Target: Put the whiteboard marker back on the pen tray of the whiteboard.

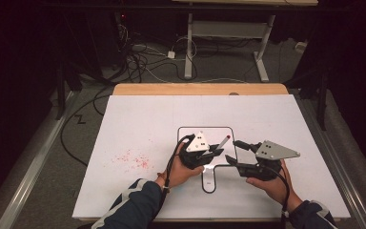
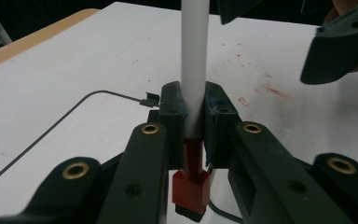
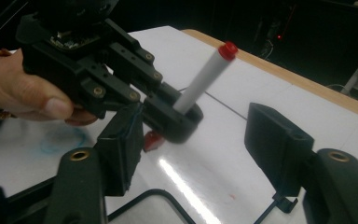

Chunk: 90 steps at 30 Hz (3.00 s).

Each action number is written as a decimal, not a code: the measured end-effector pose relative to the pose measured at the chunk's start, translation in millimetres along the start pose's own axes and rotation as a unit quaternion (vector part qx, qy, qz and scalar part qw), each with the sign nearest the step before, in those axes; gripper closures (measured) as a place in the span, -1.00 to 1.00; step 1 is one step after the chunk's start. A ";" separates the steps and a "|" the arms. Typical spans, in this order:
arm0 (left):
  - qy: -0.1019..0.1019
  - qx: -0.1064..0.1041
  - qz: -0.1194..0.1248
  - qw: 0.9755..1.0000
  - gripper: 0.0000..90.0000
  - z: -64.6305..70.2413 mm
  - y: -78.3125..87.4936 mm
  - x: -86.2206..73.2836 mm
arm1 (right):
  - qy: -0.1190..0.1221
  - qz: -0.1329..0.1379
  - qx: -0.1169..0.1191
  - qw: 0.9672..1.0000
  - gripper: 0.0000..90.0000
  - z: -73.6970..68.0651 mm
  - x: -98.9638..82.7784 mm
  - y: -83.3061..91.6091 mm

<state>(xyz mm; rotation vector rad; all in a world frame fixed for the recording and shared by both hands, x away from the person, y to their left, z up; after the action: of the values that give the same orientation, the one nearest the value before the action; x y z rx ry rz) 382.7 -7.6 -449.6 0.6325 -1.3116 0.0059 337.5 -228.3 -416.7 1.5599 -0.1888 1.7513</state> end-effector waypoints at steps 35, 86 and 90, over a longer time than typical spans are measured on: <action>-0.069 0.140 -0.040 0.987 -0.51 7.7 71.0 -12.9 | -0.068 -0.050 -0.006 0.996 0.80 23.7 10.4 18.7; 0.005 0.222 -0.103 0.970 -0.55 -21.7 148.8 -86.7 | -0.153 -0.184 -0.074 0.968 0.14 100.3 -47.5 -84.7; 0.004 0.222 -0.105 0.969 -0.55 -20.9 148.5 -87.4 | -0.137 -0.181 -0.065 0.972 0.10 96.5 -44.2 -79.0</action>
<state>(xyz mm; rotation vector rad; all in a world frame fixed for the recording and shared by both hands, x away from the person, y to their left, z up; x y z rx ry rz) 324.7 155.1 -466.8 1.1499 -1.2380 0.1324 460.2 -248.1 -462.4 1.6189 -0.1406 1.2178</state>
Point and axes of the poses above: each handheld gripper's, and its own axes: y roughly backward along the jaws, x roughly out of its top, z roughly to its right, the point moved 1 cm from there along -y, roughly forward along the jaws, and after that the axes turned 8 degrees about y, right-handed, at the moved point
